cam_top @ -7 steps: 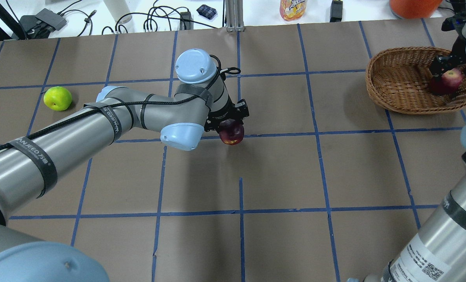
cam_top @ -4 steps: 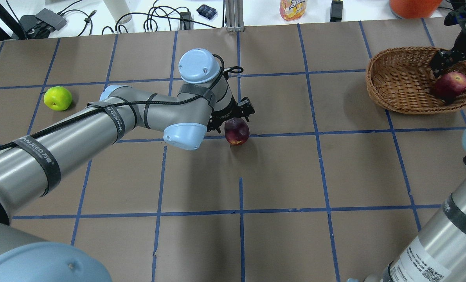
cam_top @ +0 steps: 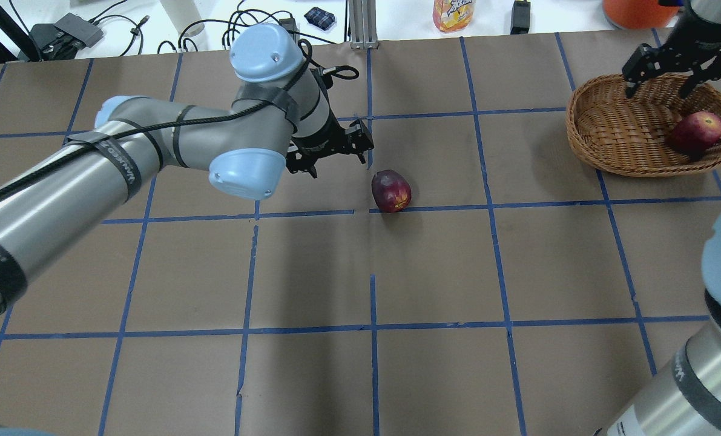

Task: Put all apples into basket
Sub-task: 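Carry the dark red apple to table center and release it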

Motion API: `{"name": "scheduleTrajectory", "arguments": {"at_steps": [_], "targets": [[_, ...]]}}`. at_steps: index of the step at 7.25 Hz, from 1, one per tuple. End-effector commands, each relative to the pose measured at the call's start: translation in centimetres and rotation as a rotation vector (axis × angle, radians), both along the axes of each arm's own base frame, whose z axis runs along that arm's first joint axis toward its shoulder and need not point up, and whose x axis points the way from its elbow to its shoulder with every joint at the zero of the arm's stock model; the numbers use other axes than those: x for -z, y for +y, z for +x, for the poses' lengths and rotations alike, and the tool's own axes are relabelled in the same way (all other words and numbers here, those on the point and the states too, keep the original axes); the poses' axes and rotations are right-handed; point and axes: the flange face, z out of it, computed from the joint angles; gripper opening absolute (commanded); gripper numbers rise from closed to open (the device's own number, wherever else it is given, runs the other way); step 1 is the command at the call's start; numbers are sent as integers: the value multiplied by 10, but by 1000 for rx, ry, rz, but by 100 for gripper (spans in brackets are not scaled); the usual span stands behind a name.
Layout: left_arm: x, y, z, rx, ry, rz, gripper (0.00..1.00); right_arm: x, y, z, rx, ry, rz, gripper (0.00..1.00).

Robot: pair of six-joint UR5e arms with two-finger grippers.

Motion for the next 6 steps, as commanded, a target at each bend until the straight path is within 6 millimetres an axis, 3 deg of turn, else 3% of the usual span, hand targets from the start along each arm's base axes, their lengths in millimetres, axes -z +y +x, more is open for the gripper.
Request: {"name": "scheduleTrajectory", "arguments": {"at_steps": [1,2,3,4,5,6], "targets": [[-37,-11,102,141,-39,9,100,-21,10,155,-57,-40,2,100],[-45,-18,163,152,-50,6,100,-21,22,234,-170,-37,7,100],[-36,-26,219,103,-50,24,100,-21,33,290,-255,-40,-5,100],[-27,-37,274,140,-63,16,100,-15,46,330,-318,-43,8,100],[-7,-46,330,108,-69,20,100,4,59,365,-374,-41,40,100],[-5,-55,351,93,-81,10,100,29,69,388,-410,-40,84,100]]}}
